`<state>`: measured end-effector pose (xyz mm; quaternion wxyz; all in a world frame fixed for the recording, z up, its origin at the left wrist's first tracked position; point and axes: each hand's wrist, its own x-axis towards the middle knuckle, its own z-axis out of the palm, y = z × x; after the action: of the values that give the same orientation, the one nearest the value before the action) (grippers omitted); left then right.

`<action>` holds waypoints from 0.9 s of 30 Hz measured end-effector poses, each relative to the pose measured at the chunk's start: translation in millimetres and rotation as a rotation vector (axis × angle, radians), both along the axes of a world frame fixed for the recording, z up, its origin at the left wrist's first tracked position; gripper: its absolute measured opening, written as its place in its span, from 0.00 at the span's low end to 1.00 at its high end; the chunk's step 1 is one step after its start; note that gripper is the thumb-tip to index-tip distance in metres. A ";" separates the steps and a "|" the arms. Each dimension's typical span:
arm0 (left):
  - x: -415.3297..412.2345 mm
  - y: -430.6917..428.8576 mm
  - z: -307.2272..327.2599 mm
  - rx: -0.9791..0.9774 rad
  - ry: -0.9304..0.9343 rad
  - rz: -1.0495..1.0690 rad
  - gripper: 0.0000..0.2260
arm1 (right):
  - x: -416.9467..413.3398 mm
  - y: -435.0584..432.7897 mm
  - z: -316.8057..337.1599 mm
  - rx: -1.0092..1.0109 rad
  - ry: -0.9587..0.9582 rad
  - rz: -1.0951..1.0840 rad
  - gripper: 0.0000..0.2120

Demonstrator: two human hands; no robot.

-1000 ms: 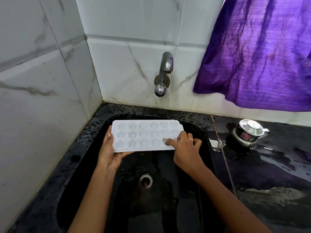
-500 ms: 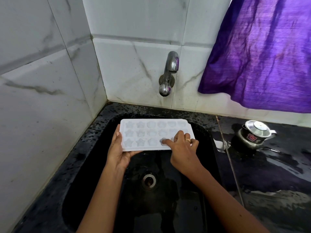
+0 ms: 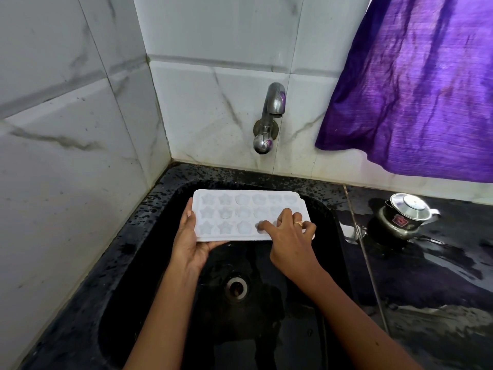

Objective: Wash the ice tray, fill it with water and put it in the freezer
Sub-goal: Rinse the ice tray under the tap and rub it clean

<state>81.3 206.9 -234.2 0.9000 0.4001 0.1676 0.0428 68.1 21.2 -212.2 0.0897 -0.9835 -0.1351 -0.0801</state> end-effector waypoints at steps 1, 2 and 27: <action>-0.3 0.2 0.2 0.001 -0.001 0.003 0.16 | 0.2 0.6 -0.6 -0.001 0.000 0.003 0.28; -0.4 0.6 0.4 0.002 0.001 0.007 0.16 | 0.3 0.9 -1.2 -0.002 0.000 0.006 0.28; 0.0 1.1 -2.9 -0.023 0.049 0.002 0.16 | 2.1 24.1 2.3 0.085 0.115 0.097 0.31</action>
<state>81.2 208.0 -237.1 0.9000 0.3907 0.1904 0.0319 70.2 45.3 -210.0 0.1430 -0.9740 -0.1738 -0.0246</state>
